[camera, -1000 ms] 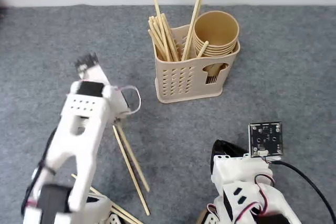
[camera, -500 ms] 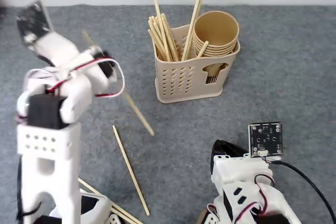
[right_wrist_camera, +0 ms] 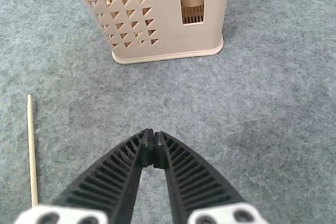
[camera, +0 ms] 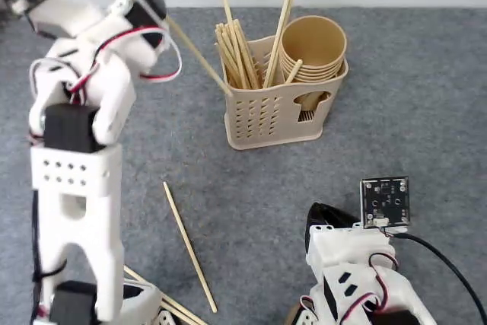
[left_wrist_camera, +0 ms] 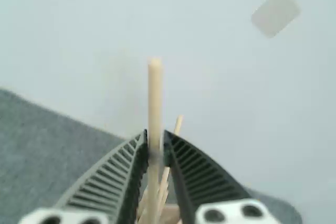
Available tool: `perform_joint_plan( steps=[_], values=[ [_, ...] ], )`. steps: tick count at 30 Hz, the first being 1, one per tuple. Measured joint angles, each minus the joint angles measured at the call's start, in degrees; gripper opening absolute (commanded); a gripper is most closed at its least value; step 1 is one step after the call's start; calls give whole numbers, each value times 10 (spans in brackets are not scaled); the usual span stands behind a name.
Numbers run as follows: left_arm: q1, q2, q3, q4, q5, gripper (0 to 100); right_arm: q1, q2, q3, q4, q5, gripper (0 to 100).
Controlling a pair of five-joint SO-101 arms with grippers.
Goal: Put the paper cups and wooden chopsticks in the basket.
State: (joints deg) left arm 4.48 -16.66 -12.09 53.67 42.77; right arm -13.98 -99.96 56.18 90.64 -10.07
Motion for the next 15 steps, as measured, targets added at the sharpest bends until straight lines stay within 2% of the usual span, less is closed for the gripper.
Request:
perform_joint_plan(
  steps=[4,15],
  values=[
    [2,39,-24,-48,0,44,0,0,0,0,0,8],
    [4,99,-54,-53,29,36,0,0,0,0,0,8]
  ],
)
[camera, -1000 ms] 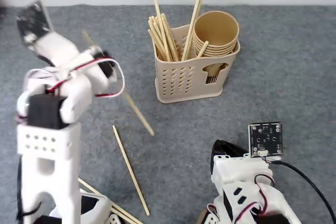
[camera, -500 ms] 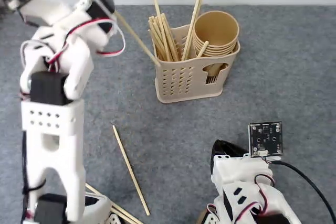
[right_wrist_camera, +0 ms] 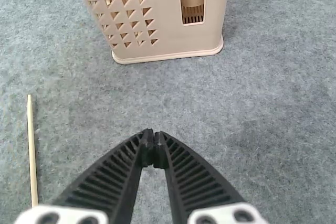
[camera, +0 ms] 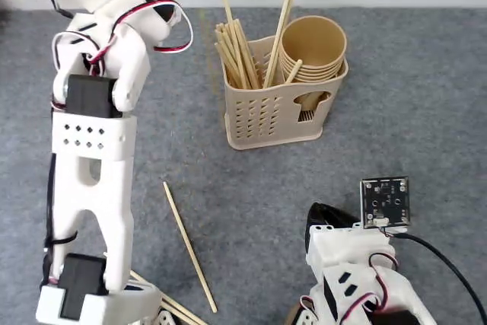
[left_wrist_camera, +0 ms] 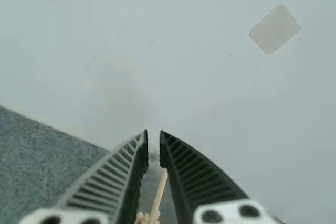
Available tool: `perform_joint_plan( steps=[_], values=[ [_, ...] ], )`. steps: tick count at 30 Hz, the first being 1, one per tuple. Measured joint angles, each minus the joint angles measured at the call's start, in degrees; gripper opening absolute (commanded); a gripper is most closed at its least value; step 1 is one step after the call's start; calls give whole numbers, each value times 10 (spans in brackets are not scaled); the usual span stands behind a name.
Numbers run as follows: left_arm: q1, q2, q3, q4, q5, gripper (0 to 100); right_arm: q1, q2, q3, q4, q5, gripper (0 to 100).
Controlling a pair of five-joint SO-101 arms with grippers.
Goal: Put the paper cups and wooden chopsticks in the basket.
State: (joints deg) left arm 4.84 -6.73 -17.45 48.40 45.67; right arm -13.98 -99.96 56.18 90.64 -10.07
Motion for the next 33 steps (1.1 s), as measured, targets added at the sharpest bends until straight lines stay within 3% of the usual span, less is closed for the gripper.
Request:
perform_joint_plan(
  steps=[8,15,20,25,33],
  values=[
    [-6,4,0,165,-11,50,0,0,0,0,0,8],
    [-12,5,34,265,-37,222,0,0,0,0,0,8],
    [-30,40,128,232,-42,171,0,0,0,0,0,8],
    [-69,167,134,164,-40,160,0,0,0,0,0,8],
    [-75,418,-67,200,-47,160,0,0,0,0,0,8]
  ],
)
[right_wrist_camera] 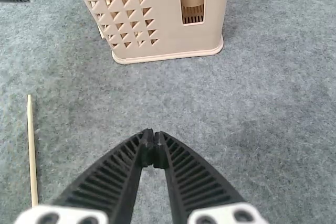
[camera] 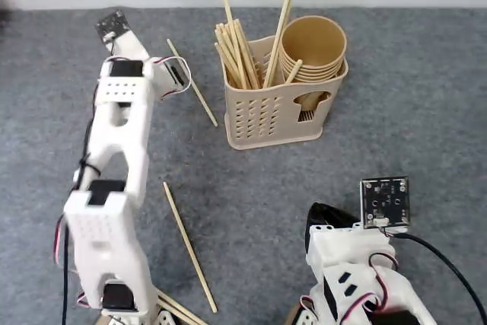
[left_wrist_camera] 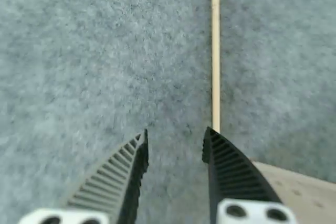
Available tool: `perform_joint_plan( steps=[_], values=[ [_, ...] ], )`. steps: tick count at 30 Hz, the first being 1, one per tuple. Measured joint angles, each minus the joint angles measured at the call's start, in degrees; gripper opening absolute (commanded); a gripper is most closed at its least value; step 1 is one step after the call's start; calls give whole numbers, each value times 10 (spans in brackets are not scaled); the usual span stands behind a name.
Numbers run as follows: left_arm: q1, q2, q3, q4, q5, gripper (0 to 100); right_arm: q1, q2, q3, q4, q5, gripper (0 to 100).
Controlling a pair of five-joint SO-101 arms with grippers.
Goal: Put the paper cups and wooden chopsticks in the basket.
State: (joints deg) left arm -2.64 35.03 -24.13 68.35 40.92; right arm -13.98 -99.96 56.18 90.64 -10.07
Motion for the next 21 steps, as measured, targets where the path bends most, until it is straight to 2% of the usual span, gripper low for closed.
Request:
perform_joint_plan(
  steps=[5,12,16,21],
  values=[
    [0,143,-193,46,1,160,0,0,0,0,0,8],
    [14,322,-425,53,14,160,0,0,0,0,0,8],
    [38,407,-520,53,16,156,0,0,0,0,0,8],
    [47,453,-569,64,16,130,0,0,0,0,0,8]
  ],
)
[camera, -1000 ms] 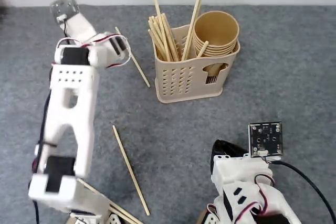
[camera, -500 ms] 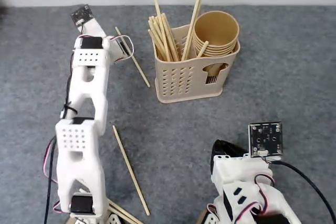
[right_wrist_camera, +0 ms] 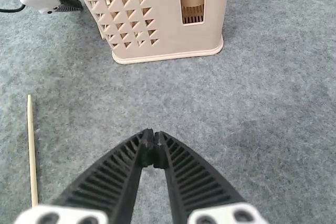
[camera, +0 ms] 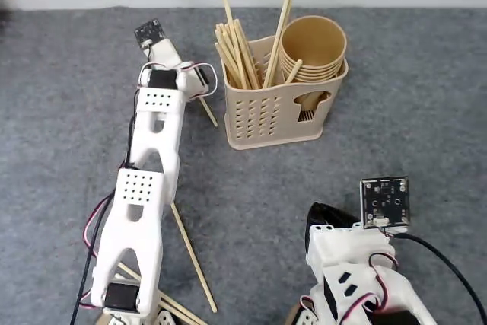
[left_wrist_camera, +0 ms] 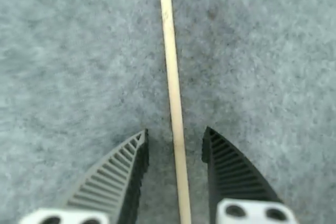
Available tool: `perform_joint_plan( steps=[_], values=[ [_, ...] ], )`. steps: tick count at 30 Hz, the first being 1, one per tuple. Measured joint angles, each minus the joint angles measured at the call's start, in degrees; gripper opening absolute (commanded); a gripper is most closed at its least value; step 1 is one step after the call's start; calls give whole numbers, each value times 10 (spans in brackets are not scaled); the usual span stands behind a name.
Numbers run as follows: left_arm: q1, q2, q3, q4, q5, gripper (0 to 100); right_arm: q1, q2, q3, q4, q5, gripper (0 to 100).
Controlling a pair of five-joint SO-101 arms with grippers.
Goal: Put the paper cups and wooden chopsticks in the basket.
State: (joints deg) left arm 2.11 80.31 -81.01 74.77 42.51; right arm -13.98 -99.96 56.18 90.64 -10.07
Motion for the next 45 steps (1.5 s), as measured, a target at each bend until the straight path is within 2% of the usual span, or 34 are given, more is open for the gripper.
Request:
perform_joint_plan(
  steps=[4,14,21,24,45],
  values=[
    [1,2,-10,29,-11,15,0,0,0,0,0,8],
    [4,4,-25,75,-52,13,0,0,0,0,0,8],
    [-10,7,-106,204,-54,12,0,0,0,0,0,8],
    [-16,-3,-108,236,-54,12,0,0,0,0,0,8],
    [-47,-272,-108,246,-54,12,0,0,0,0,0,8]
  ],
)
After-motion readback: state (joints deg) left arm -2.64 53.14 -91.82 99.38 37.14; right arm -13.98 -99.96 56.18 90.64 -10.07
